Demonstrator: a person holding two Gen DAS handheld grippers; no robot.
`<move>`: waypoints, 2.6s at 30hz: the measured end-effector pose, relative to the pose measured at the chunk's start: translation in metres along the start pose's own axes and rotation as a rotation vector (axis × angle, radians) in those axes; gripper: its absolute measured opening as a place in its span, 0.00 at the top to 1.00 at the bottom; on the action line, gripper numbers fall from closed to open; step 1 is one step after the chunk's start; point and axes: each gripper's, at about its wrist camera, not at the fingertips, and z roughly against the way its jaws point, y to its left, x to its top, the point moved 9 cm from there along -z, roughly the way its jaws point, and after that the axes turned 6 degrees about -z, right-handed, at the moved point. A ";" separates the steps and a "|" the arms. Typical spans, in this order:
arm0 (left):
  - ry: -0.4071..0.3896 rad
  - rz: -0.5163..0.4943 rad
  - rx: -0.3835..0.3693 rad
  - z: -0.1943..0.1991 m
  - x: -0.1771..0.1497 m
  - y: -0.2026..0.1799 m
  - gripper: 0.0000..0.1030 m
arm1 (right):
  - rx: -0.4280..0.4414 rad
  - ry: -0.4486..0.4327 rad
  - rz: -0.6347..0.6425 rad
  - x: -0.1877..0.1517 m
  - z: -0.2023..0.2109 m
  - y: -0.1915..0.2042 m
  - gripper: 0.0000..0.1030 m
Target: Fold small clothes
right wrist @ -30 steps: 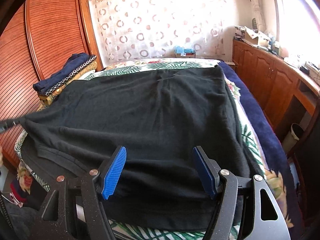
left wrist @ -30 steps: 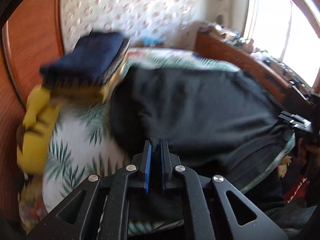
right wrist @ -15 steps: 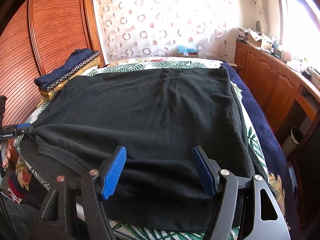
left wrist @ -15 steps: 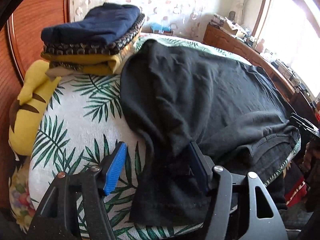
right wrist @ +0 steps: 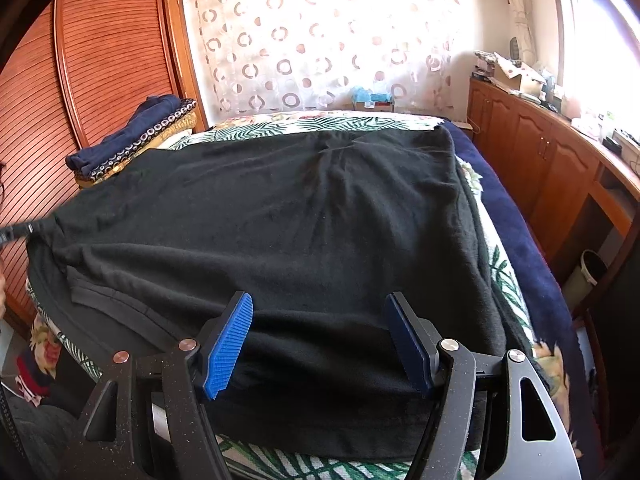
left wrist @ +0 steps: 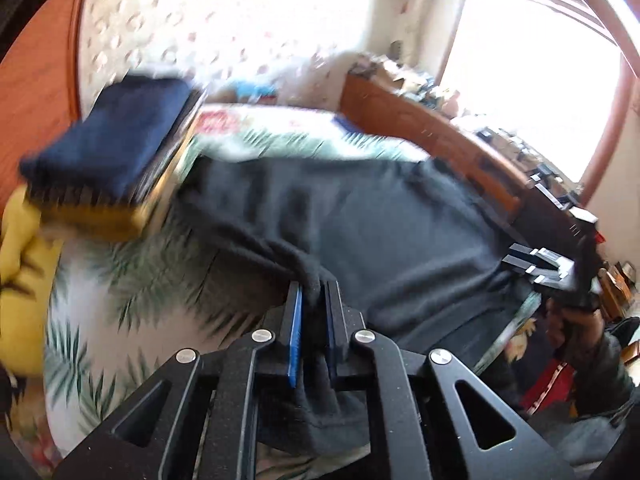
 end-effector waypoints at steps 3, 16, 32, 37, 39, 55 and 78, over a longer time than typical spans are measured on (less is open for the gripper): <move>-0.047 -0.044 -0.060 0.002 0.037 -0.029 0.90 | -0.004 -0.017 -0.013 0.003 0.006 -0.004 0.31; -0.099 -0.276 -0.271 -0.029 0.134 -0.172 0.97 | -0.051 -0.110 -0.058 0.010 0.045 -0.036 0.31; -0.055 -0.314 -0.144 -0.053 0.123 -0.156 0.58 | -0.046 -0.091 -0.054 0.009 0.035 -0.021 0.31; -0.036 -0.244 -0.071 -0.058 0.107 -0.104 0.43 | 0.010 -0.059 0.003 0.012 0.011 0.013 0.31; -0.028 -0.223 -0.020 -0.061 0.098 -0.081 0.43 | 0.039 -0.045 0.032 0.014 0.002 0.028 0.31; 0.100 -0.035 0.111 -0.103 0.033 0.033 0.43 | 0.165 0.110 0.198 0.005 -0.067 0.085 0.40; -0.017 -0.074 0.080 -0.089 0.098 0.014 0.91 | 0.228 -0.085 0.171 0.025 -0.024 0.088 0.91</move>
